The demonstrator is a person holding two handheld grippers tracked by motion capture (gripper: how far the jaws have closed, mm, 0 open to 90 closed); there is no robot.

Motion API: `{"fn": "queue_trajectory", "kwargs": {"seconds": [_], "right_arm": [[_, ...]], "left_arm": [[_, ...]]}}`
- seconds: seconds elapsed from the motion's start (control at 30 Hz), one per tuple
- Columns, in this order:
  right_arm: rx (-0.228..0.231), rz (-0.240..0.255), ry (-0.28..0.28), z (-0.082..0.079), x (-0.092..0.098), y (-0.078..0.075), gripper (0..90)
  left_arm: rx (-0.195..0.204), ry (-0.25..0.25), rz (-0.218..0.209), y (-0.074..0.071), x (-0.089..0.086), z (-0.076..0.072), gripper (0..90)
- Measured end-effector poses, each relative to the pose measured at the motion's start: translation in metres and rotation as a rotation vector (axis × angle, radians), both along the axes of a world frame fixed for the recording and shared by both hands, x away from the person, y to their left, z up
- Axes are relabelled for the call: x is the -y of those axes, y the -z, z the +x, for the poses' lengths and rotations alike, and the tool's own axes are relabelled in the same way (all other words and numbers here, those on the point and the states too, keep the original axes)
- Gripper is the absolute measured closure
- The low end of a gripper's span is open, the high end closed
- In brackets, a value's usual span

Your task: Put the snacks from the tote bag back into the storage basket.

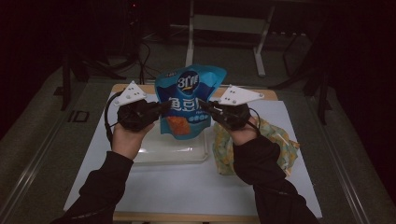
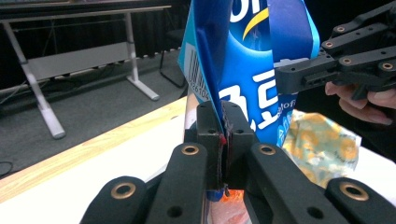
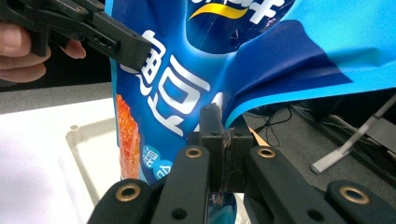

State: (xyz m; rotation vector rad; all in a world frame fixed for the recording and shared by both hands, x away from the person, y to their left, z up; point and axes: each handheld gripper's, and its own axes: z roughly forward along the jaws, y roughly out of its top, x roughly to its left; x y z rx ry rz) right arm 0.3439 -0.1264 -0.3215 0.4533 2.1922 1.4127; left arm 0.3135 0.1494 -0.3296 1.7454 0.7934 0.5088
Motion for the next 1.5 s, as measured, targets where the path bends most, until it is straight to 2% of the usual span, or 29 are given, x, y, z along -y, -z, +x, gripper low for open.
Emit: {"fn": "queue_trajectory", "kwargs": {"seconds": [0.3,0.6,0.77,1.0,1.1,1.3,1.5], "right_arm": [[-0.027,-0.003,0.001,0.000,-0.002,0.017,89.4],[-0.061,-0.011,0.004,0.002,-0.003,0.042,89.3],[-0.072,-0.015,0.002,0.005,-0.004,0.054,89.3],[-0.092,-0.029,0.002,0.008,-0.010,0.070,89.3],[-0.103,-0.038,-0.001,0.012,-0.012,0.077,89.3],[-0.124,-0.046,-0.007,0.017,-0.014,0.086,89.3],[-0.124,-0.052,-0.006,0.021,-0.016,0.093,89.3]], "left_arm": [[-0.023,-0.001,-0.008,0.016,-0.002,0.001,88.9],[-0.052,0.007,-0.006,0.043,-0.002,0.004,88.9],[-0.056,0.002,-0.001,0.055,-0.004,0.005,88.9],[-0.074,-0.003,-0.013,0.075,-0.009,0.009,88.9],[-0.095,-0.009,-0.026,0.082,-0.011,0.012,88.9],[-0.102,-0.012,-0.019,0.091,-0.012,0.015,88.9],[-0.111,-0.012,-0.031,0.098,-0.013,0.018,88.8]]}}
